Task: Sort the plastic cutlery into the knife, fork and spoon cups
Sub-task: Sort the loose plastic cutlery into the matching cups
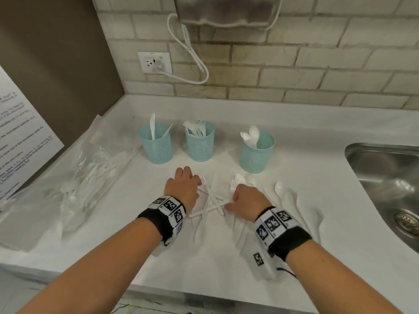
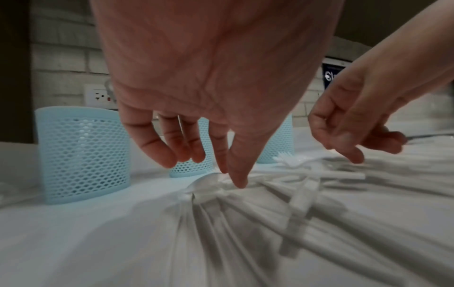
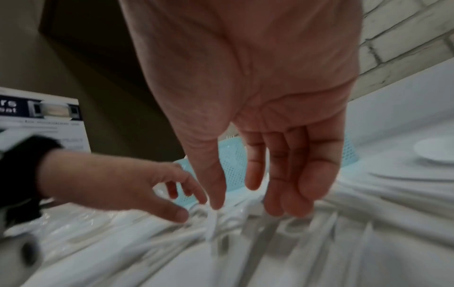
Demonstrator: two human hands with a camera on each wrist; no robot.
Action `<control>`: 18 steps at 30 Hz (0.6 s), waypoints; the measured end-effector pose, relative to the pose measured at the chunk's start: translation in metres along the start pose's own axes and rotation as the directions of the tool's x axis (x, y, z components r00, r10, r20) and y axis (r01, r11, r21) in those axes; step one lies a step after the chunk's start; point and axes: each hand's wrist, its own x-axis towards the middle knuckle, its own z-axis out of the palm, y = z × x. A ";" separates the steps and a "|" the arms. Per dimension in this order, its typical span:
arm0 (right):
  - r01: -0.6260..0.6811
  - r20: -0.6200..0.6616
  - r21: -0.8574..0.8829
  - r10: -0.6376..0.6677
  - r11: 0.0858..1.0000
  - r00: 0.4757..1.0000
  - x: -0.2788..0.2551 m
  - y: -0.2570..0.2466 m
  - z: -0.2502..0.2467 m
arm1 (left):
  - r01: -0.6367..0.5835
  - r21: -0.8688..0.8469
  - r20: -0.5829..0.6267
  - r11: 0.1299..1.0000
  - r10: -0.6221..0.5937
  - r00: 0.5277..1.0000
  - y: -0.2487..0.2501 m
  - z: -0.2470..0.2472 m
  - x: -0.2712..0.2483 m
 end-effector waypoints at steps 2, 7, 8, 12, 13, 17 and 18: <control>-0.029 0.034 0.008 0.029 1.000 0.999 0.000 0.001 0.011 | -0.021 0.049 0.001 0.999 0.021 1.000 0.001 0.000 0.006; -0.067 0.022 0.066 0.066 0.996 0.998 0.004 0.000 0.019 | -0.111 0.022 0.015 0.994 0.111 0.994 -0.005 0.003 0.011; -0.075 0.027 0.089 0.073 0.993 0.997 0.005 0.000 0.019 | -0.117 0.008 0.020 0.993 0.117 0.993 -0.007 0.003 0.011; -0.079 0.002 0.228 0.081 0.970 0.997 0.005 0.002 0.021 | -0.137 0.002 0.019 0.991 0.137 0.990 -0.013 -0.003 0.012; -0.072 -0.010 0.271 0.078 0.960 0.997 0.004 0.001 0.022 | -0.151 0.015 0.011 0.988 0.151 0.989 -0.015 -0.005 0.012; -0.042 0.013 0.413 0.040 0.910 0.999 0.003 -0.012 0.025 | -0.204 0.053 -0.002 0.978 0.204 0.979 -0.022 -0.012 0.011; -0.031 0.023 0.424 0.024 0.905 0.999 0.003 -0.016 0.028 | -0.219 0.047 0.009 0.975 0.218 0.976 -0.024 -0.013 0.011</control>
